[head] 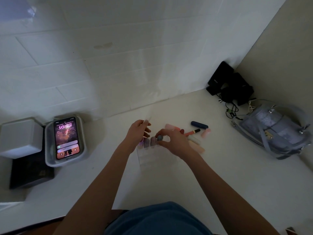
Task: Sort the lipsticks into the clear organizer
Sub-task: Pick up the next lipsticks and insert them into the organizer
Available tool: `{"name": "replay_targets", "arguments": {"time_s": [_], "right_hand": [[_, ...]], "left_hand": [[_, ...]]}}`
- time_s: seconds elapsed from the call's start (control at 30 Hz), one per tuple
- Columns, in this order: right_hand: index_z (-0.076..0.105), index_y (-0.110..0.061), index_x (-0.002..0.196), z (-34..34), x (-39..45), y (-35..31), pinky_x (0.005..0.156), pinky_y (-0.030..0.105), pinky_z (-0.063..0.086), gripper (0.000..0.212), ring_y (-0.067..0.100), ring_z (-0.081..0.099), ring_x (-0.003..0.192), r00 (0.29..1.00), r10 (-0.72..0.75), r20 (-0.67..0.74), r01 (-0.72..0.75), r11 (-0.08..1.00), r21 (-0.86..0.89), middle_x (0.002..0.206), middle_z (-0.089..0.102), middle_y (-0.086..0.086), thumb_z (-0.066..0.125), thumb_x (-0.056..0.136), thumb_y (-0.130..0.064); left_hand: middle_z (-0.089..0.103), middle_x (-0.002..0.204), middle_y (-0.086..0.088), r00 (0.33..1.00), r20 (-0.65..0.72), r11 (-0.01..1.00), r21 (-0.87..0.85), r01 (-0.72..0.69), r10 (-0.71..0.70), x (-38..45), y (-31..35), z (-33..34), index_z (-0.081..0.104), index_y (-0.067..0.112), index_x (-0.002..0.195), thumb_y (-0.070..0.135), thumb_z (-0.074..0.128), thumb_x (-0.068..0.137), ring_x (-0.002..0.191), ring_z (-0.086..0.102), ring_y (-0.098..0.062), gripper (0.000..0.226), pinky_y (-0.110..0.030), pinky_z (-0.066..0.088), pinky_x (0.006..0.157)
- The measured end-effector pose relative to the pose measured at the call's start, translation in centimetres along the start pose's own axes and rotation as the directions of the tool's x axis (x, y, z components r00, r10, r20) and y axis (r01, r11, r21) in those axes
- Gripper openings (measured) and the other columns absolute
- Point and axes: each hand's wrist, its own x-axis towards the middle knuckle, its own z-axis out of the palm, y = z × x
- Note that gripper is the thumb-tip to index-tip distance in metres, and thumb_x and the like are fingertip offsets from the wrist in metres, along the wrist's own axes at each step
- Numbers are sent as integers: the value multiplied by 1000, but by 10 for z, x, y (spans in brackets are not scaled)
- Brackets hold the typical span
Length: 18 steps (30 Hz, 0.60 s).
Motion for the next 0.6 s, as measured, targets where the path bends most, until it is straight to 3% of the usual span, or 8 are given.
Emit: {"name": "replay_targets", "arguments": {"time_s": [0.1, 0.23, 0.37, 0.5, 0.6], "right_hand": [[68, -25, 102, -1, 1, 4, 85, 38, 53, 26, 11, 62, 94, 1000, 4, 30, -6, 998, 55, 99, 67, -13, 71, 80, -38], [64, -22, 116, -12, -3, 10, 81, 4, 41, 33, 0, 54, 102, 997, 46, 66, -64, 948, 311, 111, 61, -11, 67, 85, -34], [63, -16, 109, -33, -2, 37, 74, 11, 43, 18, 6, 57, 85, 962, 199, -187, -108, 906, 410, 109, 65, -3, 53, 95, -22], [63, -18, 106, -67, 14, 80, 83, 29, 41, 21, 22, 56, 102, 838, 294, -459, -242, 955, 170, 114, 64, 8, 49, 92, -13], [60, -24, 116, -82, 33, 106, 95, 40, 39, 29, 27, 52, 116, 882, 339, -327, -379, 923, -64, 127, 59, 7, 46, 92, -14]], "left_hand": [[62, 83, -2, 1000, -16, 998, 55, -23, 24, 0, 0, 2, 62, 11, 104, 28, 46, 96, 63, 59, -13, 24, -17, 44, 48], [64, 87, -2, 994, -36, 985, 146, -96, 102, -3, 1, 4, 59, 13, 107, 26, 53, 93, 67, 59, -13, 21, -25, 45, 58], [63, 85, -1, 989, -99, 987, 123, -100, 113, -8, 5, 16, 58, 15, 98, 24, 55, 91, 65, 59, -12, 12, -25, 45, 57], [63, 85, -2, 956, -271, 991, 102, -82, 107, -15, 6, 19, 57, 16, 94, 25, 54, 91, 69, 59, -18, 11, -26, 45, 56], [64, 83, -2, 939, -339, 997, 78, -30, 55, -19, 2, 16, 57, 16, 93, 27, 53, 91, 68, 60, -17, 12, -26, 43, 52]]}}
